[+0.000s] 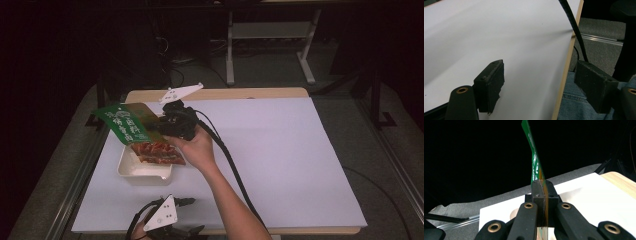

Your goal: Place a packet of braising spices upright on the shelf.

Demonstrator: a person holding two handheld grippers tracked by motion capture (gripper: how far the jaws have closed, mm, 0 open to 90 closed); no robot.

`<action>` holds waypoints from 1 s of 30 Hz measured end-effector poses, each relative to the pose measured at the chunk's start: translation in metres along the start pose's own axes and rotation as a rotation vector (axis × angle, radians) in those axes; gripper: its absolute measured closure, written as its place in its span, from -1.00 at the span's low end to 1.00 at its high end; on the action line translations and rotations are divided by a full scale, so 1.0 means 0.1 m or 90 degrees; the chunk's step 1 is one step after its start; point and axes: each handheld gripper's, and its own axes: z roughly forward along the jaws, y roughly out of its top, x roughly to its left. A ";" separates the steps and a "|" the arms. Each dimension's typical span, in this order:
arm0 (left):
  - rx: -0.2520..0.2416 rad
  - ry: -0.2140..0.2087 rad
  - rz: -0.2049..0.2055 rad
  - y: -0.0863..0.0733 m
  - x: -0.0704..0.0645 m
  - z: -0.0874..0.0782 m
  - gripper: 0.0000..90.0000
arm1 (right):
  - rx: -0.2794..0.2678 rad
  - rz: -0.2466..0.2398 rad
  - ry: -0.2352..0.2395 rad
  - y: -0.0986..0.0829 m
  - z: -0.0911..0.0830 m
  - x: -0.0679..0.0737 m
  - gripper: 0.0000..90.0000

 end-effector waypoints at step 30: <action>0.007 -0.001 0.005 -0.02 -0.02 0.01 -0.47 | 0.010 0.060 -0.029 -0.33 0.51 -0.15 0.98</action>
